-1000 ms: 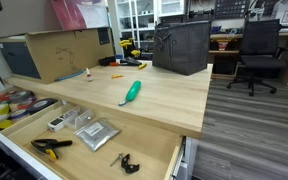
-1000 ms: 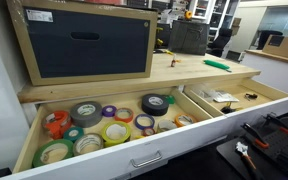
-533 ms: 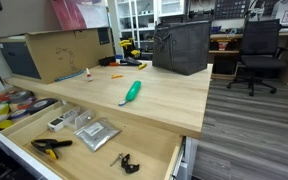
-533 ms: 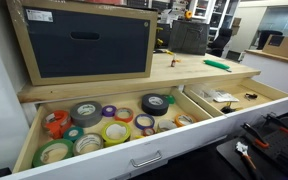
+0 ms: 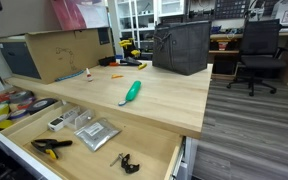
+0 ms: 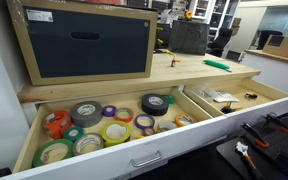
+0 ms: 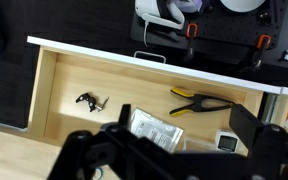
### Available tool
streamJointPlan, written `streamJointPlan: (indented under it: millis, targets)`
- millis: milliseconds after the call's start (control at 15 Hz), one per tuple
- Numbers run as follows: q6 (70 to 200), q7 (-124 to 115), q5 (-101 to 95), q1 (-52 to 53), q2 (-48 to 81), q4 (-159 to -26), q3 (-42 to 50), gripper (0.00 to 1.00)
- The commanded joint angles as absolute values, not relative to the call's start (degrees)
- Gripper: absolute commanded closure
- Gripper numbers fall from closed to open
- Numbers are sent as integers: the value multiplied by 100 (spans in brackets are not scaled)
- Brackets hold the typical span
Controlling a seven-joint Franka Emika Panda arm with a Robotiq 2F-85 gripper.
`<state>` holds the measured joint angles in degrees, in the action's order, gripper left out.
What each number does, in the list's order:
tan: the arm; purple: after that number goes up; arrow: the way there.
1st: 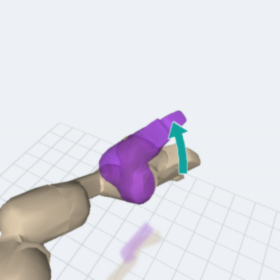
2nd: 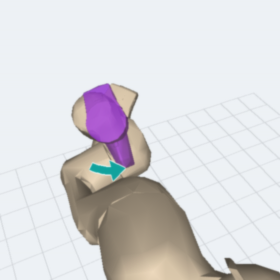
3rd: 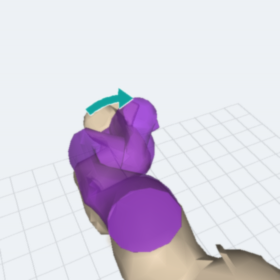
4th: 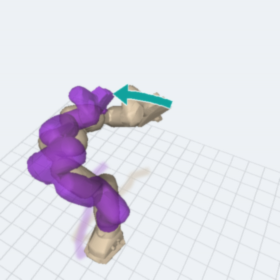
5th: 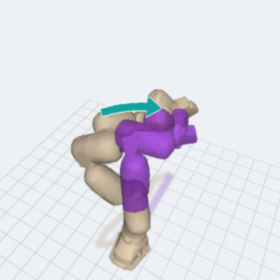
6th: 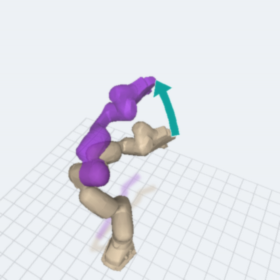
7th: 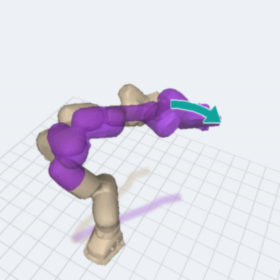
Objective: Put the red bottle on the left side of the open drawer.
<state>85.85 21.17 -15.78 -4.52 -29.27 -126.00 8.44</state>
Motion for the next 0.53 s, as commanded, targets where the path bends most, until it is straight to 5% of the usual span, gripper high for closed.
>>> streamJointPlan:
  millis: [0,467]
  targets:
    - [8615,2122,-1594,-360,-2742,-12404,901,0]
    - [9021,2173,-1554,-292,-1833,-11623,877,0]
